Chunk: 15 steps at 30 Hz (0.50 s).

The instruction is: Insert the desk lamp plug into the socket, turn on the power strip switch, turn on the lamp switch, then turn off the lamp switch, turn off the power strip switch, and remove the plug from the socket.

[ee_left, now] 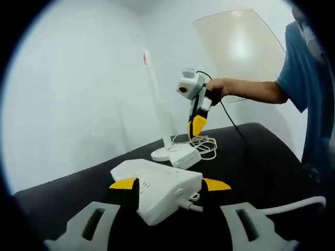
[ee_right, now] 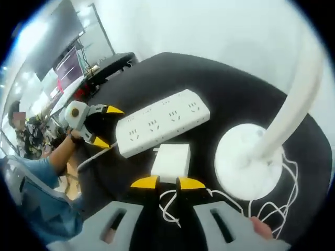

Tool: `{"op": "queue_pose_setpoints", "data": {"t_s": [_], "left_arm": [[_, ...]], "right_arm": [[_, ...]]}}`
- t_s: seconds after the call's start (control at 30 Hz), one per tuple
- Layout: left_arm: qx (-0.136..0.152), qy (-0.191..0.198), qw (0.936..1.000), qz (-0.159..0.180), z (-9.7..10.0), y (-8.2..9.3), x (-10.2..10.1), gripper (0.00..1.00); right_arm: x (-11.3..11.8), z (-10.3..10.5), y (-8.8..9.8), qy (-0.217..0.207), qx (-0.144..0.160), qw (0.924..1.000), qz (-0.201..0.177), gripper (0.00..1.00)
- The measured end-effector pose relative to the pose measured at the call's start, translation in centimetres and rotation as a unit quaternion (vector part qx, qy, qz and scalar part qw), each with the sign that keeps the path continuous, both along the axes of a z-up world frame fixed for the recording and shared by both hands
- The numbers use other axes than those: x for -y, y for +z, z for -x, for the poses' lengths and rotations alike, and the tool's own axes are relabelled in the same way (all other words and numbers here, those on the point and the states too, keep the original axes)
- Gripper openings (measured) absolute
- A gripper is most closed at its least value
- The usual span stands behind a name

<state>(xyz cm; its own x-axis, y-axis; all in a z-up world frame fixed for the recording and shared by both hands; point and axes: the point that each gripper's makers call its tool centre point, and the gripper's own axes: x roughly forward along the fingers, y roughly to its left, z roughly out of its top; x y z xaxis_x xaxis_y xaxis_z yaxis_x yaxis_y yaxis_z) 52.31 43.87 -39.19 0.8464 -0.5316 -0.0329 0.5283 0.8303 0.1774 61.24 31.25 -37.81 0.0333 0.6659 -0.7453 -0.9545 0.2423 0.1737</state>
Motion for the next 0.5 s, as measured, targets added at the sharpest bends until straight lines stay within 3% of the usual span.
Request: {"op": "queue_pose_setpoints", "data": {"t_s": [0.17, 0.2, 0.27, 0.33, 0.5], "left_arm": [[0.001, 0.02, 0.9996, 0.021, -0.5, 0.8, -1.2, 0.53], [0.003, 0.025, 0.9994, 0.024, -0.6, 1.0, -1.4, 0.52], [0.002, 0.043, 0.9985, 0.033, -0.7, 1.4, -2.0, 0.53], [-0.001, 0.076, 0.9969, 0.022, -0.6, 1.5, -2.9, 0.53], [-0.008, 0.081, 0.9965, 0.018, 0.5, 2.3, -2.9, 0.54]], "right_arm": [[1.2, -1.2, 1.4, 0.007, 0.081, 0.9967, 0.002, 0.22], [1.5, -0.6, 1.5, 0.008, 0.094, 0.9955, 0.004, 0.22], [2.0, -0.9, 2.0, 0.002, 0.104, 0.9946, 0.0, 0.22], [2.3, -1.1, 2.5, 0.001, 0.109, 0.994, -0.006, 0.22], [3.0, -1.4, 3.5, -0.004, 0.118, 0.9927, -0.023, 0.24]]}}
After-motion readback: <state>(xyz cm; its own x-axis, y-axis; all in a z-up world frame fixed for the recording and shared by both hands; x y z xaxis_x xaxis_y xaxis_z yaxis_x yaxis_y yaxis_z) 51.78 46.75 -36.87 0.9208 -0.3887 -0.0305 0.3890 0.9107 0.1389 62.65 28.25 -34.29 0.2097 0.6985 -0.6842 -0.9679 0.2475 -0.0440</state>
